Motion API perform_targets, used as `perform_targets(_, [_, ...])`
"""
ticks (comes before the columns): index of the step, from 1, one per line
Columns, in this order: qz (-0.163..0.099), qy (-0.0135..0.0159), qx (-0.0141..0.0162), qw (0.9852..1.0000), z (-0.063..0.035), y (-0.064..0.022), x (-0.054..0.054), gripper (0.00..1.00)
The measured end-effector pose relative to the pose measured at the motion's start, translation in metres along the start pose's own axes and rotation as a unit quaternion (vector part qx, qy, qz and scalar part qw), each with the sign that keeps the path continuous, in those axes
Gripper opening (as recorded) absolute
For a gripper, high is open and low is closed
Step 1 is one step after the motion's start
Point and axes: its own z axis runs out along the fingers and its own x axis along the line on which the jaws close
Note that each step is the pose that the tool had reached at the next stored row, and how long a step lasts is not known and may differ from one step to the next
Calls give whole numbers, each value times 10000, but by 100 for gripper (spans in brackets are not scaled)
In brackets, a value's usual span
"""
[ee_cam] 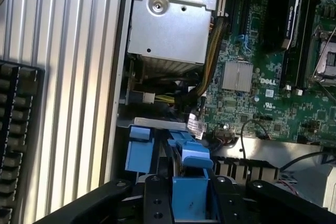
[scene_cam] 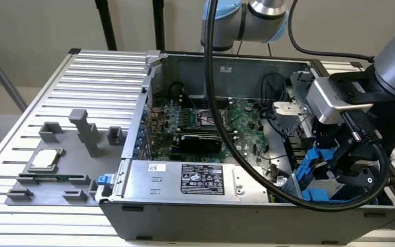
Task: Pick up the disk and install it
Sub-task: 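Insert the first disk wire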
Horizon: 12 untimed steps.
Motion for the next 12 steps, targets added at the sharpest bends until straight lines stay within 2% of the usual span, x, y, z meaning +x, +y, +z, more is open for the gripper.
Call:
perform_targets(11, [0,-6,-6,10000,-3,0,-1,0])
perform_targets(12, [1,-2,-7,10000,-7,0,-1,100])
